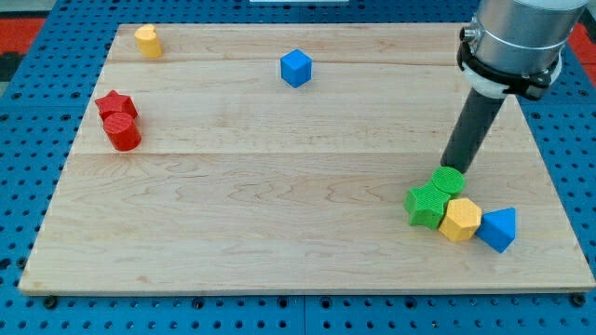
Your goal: Slightly push the cube to the right side
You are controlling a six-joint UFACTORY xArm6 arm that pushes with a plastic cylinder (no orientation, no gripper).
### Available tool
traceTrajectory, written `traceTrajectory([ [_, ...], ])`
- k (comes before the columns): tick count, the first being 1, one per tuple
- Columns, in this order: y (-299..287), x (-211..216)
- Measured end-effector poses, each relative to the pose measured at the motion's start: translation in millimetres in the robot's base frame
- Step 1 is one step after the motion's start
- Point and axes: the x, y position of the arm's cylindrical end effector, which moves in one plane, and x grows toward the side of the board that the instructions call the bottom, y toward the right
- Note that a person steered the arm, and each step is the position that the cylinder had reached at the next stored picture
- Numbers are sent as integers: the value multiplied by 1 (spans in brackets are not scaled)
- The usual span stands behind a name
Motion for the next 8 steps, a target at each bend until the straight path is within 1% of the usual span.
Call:
traceTrajectory([
  [2,-56,-34],
  [4,-95,-47],
  [5,-132,-47],
  [6,-228,-45],
  [7,-286,-62],
  [8,-276,-108],
])
